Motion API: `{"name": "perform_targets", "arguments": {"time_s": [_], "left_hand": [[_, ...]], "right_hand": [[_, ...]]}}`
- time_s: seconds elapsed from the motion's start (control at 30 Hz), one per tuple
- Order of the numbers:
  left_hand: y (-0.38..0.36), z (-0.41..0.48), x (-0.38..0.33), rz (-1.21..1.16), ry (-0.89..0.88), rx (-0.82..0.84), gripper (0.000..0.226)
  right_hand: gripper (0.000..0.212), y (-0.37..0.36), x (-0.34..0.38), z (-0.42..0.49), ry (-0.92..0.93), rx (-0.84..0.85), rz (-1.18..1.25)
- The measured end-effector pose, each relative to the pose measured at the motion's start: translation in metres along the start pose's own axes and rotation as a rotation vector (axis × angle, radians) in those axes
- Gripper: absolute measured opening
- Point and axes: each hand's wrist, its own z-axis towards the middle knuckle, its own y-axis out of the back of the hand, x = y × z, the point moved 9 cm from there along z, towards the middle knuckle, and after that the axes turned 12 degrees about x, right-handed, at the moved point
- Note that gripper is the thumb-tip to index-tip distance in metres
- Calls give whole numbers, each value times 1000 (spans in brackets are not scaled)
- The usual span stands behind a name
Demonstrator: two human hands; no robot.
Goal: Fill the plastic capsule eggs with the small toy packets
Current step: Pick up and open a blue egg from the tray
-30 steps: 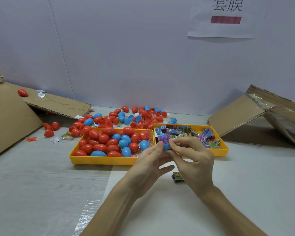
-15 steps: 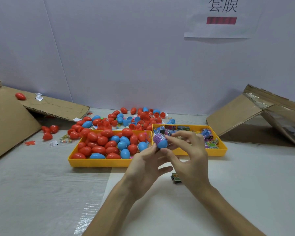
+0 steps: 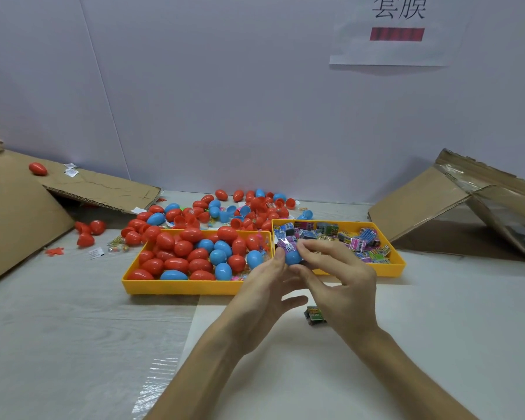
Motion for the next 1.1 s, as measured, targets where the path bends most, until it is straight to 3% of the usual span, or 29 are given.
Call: {"name": "perform_targets", "arguments": {"time_s": [0.6, 0.9, 1.1], "left_hand": [[0, -2, 1, 39, 26, -8, 51], [1, -2, -6, 199, 8, -14, 62], [7, -4, -14, 273, -39, -72, 57]], "right_hand": [[28, 2, -2, -1, 23, -19, 7], [15, 6, -9, 7, -45, 14, 89], [10, 7, -3, 9, 35, 46, 13]]}}
